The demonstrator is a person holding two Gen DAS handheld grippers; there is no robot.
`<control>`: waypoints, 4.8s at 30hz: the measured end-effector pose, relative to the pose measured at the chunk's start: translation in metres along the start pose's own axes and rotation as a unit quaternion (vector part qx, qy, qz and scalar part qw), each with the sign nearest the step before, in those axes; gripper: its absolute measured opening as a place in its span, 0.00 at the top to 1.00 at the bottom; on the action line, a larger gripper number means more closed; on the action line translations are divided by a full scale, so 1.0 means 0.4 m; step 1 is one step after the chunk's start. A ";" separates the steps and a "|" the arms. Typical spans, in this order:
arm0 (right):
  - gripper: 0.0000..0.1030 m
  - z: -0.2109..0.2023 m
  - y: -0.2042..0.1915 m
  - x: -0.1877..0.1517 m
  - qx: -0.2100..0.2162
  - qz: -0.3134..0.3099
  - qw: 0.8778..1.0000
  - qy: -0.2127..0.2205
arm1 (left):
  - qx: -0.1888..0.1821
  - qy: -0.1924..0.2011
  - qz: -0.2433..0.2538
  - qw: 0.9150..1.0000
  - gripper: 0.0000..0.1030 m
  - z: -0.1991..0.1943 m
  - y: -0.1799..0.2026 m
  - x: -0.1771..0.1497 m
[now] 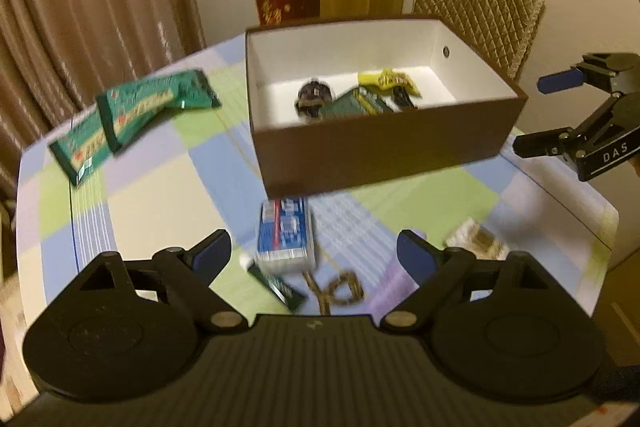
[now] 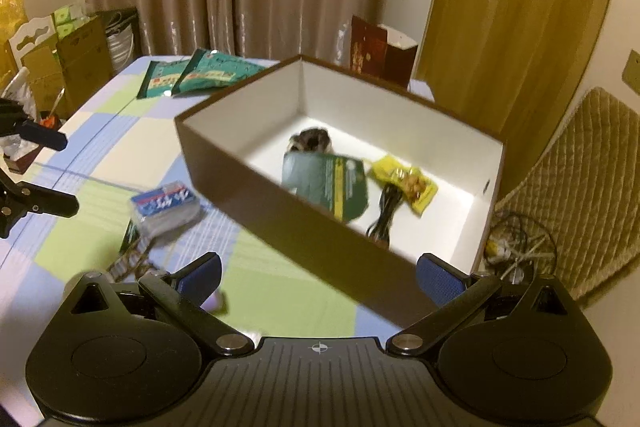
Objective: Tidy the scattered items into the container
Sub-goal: 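Withdraw both tools up and away from the box, then grasp the white plastic ladle by its handle with the left tool, then grasp the cotton swab bag with the right tool while the left tool holds the ladle, then carry the ladle and cotton swab bag over the box with both tools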
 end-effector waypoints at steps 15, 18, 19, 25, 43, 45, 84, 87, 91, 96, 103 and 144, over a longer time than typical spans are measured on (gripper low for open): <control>0.02 0.002 -0.034 -0.186 0.003 0.059 0.997 -0.046 | 0.004 -0.089 -0.083 0.993 0.16 0.006 0.016 -0.222; 0.02 0.005 -0.029 -0.213 0.005 0.067 0.996 -0.060 | -0.001 -0.109 -0.092 0.990 0.17 0.019 0.034 -0.242; 0.02 0.006 -0.028 -0.220 0.005 0.067 0.996 -0.064 | -0.004 -0.114 -0.093 0.989 0.17 0.023 0.041 -0.247; 0.02 0.015 -0.012 -0.243 0.009 0.073 0.994 -0.077 | -0.022 -0.138 -0.111 0.984 0.18 0.044 0.082 -0.258; 0.02 0.053 0.076 -0.237 0.038 0.043 0.994 -0.093 | 0.000 -0.170 -0.231 0.958 0.20 0.122 0.150 -0.237; 0.02 0.059 0.086 -0.235 0.044 0.039 0.994 -0.094 | 0.013 -0.174 -0.245 0.954 0.23 0.136 0.151 -0.237; 0.02 0.144 -0.027 -0.216 0.095 0.040 0.991 -0.082 | 0.073 -0.114 -0.127 0.983 0.86 0.063 0.039 -0.267; 0.02 0.156 -0.041 -0.211 0.092 0.040 0.992 -0.077 | 0.070 -0.105 -0.126 0.984 0.86 0.054 0.026 -0.258; 0.06 0.170 -0.054 -0.205 0.085 0.036 0.993 -0.069 | 0.072 -0.100 -0.123 0.985 0.86 0.048 0.013 -0.251; 0.20 0.193 -0.054 -0.200 0.078 0.044 0.994 -0.066 | 0.070 -0.091 -0.123 0.986 0.86 0.038 0.000 -0.243; 0.36 0.223 -0.054 -0.196 0.063 0.045 0.995 -0.070 | 0.066 -0.087 -0.119 0.987 0.86 0.040 -0.008 -0.235; 0.81 0.094 0.020 -0.079 0.081 0.037 0.996 -0.027 | 0.021 -0.001 -0.069 0.997 0.86 0.010 0.048 -0.050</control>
Point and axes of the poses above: each gripper's, at about its wrist camera, not at the fingertips, and z roughly the way its jaws point, y to its right, x to its top, the point moved 2 cm from there along z, roughly the way its jaws point, and after that the axes turned 8 degrees about x, right-handed, at the moved point
